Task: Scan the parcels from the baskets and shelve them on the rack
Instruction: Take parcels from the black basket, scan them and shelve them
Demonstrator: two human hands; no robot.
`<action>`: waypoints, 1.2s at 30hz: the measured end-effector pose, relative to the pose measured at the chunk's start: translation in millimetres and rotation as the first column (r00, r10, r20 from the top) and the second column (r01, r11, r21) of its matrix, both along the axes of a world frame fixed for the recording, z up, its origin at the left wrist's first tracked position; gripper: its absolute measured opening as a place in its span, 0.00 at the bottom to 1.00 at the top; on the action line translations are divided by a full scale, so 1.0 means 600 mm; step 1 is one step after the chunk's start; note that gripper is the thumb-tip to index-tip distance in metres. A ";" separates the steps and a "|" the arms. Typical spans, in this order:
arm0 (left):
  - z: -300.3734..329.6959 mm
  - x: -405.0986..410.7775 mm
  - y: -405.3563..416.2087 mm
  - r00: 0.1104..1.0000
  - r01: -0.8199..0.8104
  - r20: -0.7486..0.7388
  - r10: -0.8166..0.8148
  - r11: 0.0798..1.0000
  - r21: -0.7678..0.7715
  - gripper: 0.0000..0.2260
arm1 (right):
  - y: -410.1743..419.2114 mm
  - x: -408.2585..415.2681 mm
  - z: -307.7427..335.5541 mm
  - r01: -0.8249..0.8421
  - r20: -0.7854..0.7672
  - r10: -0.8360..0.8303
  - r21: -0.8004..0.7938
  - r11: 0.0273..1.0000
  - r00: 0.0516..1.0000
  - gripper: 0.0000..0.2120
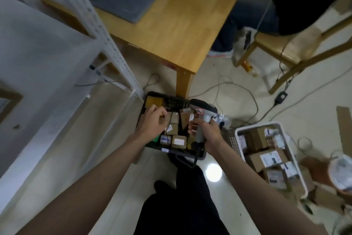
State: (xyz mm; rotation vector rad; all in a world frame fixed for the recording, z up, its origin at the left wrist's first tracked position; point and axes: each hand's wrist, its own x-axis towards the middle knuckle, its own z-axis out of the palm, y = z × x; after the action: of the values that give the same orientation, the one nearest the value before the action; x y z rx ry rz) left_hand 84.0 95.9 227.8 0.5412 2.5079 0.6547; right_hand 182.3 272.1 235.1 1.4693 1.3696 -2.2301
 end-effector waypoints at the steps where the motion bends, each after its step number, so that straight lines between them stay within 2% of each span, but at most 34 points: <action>1: -0.023 0.003 0.013 0.999 0.026 0.027 -0.026 0.999 -0.017 0.07 | 0.010 0.008 -0.023 0.034 0.025 -0.034 -0.006 0.999 0.999 0.06; 5: -0.129 0.016 0.060 0.980 0.108 0.177 -0.092 0.991 -0.079 0.08 | 0.050 0.039 -0.123 0.122 0.127 -0.120 -0.012 0.992 0.985 0.04; 9: -0.245 0.030 0.104 0.953 0.103 0.293 -0.075 0.992 -0.080 0.07 | 0.084 0.066 -0.236 0.183 0.200 -0.176 -0.015 0.983 0.964 0.05; 14: -0.402 0.048 0.156 0.901 0.023 0.432 0.028 0.993 -0.113 0.06 | 0.109 0.092 -0.372 0.241 0.242 -0.219 -0.064 0.968 0.945 0.04; 18: -0.513 0.061 0.173 0.847 -0.048 0.513 0.139 0.981 -0.187 0.10 | 0.117 0.087 -0.473 0.241 0.263 -0.203 -0.119 0.963 0.943 0.06; 21: -0.579 0.065 0.174 0.808 -0.090 0.552 0.206 0.969 -0.231 0.11 | 0.119 0.073 -0.535 0.242 0.279 -0.197 -0.138 0.960 0.940 0.09; 26: -0.674 0.059 0.181 0.758 -0.150 0.589 0.278 0.955 -0.257 0.12 | 0.116 0.062 -0.620 0.243 0.243 -0.200 -0.163 0.956 0.949 0.06; 31: -0.766 0.046 0.193 0.644 -0.242 0.658 0.390 0.920 -0.308 0.12 | 0.108 0.060 -0.700 0.215 0.224 -0.173 -0.183 0.959 0.959 0.08; 36: -0.854 0.045 0.215 0.648 -0.201 0.651 0.396 0.913 -0.355 0.15 | 0.101 0.046 -0.773 0.191 0.235 -0.152 -0.151 0.970 0.960 0.15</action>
State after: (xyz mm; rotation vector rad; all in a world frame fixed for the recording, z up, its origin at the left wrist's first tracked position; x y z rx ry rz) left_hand 111.1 224.7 -284.9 -0.2301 1.8742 0.5102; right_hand 209.8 332.5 -228.5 1.7692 0.9903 -2.1378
